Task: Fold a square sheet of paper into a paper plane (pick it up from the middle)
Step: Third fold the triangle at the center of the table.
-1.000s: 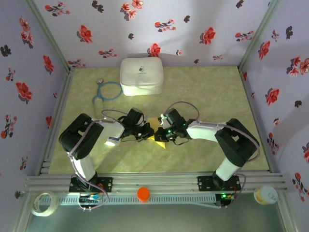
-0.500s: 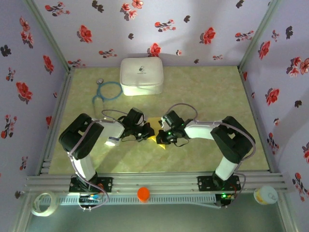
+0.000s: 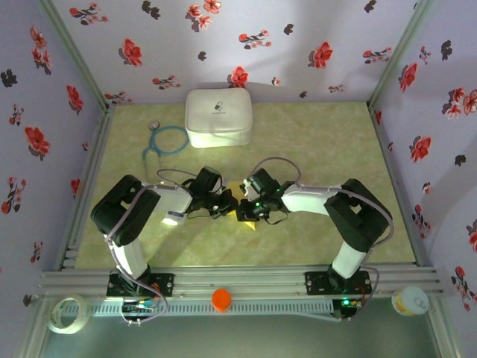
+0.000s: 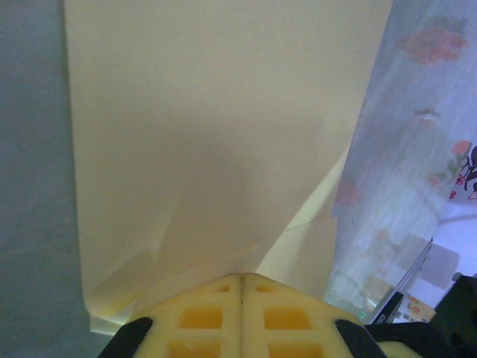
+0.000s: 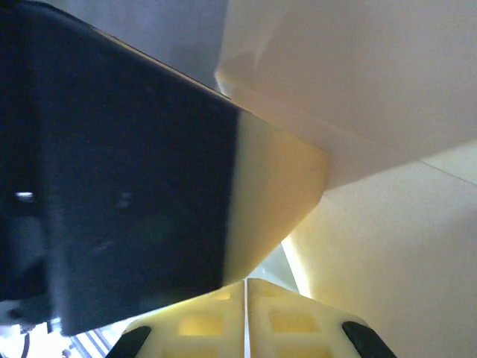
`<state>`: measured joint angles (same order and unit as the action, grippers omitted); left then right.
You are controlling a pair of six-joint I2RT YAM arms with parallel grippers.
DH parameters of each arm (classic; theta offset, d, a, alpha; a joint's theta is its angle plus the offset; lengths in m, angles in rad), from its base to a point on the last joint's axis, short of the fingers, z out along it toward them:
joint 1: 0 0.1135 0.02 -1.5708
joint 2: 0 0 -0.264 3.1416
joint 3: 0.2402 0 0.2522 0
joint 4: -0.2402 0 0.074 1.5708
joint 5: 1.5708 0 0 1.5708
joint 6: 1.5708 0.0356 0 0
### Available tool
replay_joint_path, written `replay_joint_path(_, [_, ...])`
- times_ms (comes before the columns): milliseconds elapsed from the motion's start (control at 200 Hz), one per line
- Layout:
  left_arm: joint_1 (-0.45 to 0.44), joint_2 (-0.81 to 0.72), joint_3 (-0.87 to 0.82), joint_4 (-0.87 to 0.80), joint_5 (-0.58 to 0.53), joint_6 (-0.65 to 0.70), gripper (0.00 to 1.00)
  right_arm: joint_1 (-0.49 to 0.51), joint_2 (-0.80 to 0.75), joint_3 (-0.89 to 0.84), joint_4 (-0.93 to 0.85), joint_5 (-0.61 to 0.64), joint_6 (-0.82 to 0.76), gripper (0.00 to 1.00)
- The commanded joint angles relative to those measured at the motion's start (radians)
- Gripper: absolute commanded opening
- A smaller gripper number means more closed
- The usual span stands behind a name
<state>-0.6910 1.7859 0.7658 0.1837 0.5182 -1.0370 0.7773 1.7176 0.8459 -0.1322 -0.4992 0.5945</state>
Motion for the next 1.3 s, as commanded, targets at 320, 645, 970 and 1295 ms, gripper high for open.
replay_joint_path(320, [0.024,0.062,-0.003,-0.067,-0.033,0.045,0.0,-0.026,-0.032,-0.124,0.06,-0.028,0.015,0.13])
replay_joint_path(645, [0.036,0.073,-0.01,-0.067,-0.033,0.049,0.0,-0.038,-0.075,-0.168,0.058,-0.021,0.019,0.15])
replay_joint_path(970, [0.038,0.07,-0.004,-0.073,-0.028,0.051,0.0,-0.029,-0.119,-0.103,0.002,-0.049,0.008,0.13])
replay_joint_path(1295, [0.038,0.075,0.001,-0.078,-0.026,0.055,0.0,-0.024,-0.087,-0.123,-0.034,0.019,0.013,0.07])
